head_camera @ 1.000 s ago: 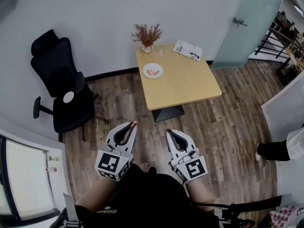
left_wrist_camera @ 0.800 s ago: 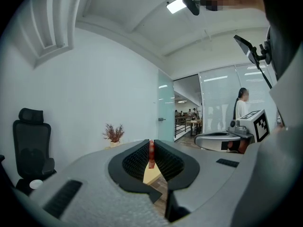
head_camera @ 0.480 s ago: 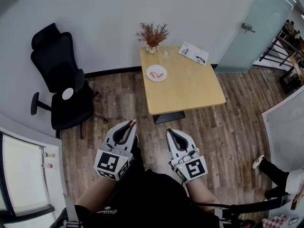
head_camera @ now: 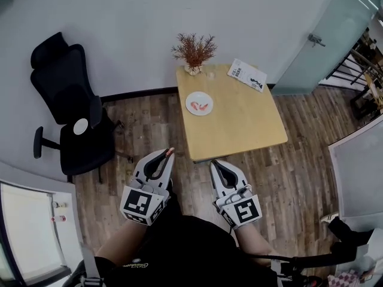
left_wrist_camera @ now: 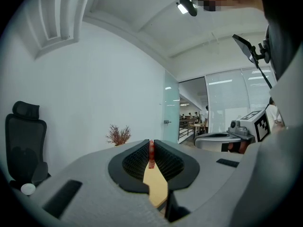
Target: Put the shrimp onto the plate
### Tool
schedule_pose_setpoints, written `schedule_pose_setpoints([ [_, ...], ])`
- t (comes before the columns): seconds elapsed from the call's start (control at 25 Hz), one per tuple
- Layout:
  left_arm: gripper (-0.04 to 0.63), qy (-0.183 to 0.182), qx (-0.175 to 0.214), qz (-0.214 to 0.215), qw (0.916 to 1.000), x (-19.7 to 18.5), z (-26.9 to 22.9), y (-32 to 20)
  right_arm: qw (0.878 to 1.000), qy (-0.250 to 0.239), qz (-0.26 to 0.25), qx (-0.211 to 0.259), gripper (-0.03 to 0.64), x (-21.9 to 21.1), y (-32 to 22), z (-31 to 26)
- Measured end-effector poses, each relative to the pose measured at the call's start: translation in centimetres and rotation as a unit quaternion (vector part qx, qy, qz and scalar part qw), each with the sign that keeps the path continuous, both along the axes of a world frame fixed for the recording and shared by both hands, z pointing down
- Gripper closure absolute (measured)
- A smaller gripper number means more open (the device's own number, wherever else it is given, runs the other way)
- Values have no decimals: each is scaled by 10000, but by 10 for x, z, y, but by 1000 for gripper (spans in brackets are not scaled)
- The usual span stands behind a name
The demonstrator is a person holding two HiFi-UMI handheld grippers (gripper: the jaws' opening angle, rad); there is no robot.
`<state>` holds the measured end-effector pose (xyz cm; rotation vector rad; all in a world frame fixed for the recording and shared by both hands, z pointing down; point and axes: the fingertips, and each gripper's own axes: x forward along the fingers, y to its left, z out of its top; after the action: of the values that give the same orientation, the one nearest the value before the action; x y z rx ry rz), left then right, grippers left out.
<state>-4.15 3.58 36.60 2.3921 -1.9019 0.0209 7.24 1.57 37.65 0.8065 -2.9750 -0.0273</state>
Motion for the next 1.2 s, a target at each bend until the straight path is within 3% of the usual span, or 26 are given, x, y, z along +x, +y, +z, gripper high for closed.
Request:
schedule_pose_setpoints([
  [0.8,565,73,-25,924,9957,-145,-6,-207,9981,295,544,-61,614,-170,-196,-16],
  [1.0,565,140,-105,1079,9940,-156,5,-234,9970,264,733,-45,614,-182,-222,-12],
  [1.2,565,136,-142,1236,9921,-141,6,-250,9963,198,835,-63,614,-173,-235,-10],
])
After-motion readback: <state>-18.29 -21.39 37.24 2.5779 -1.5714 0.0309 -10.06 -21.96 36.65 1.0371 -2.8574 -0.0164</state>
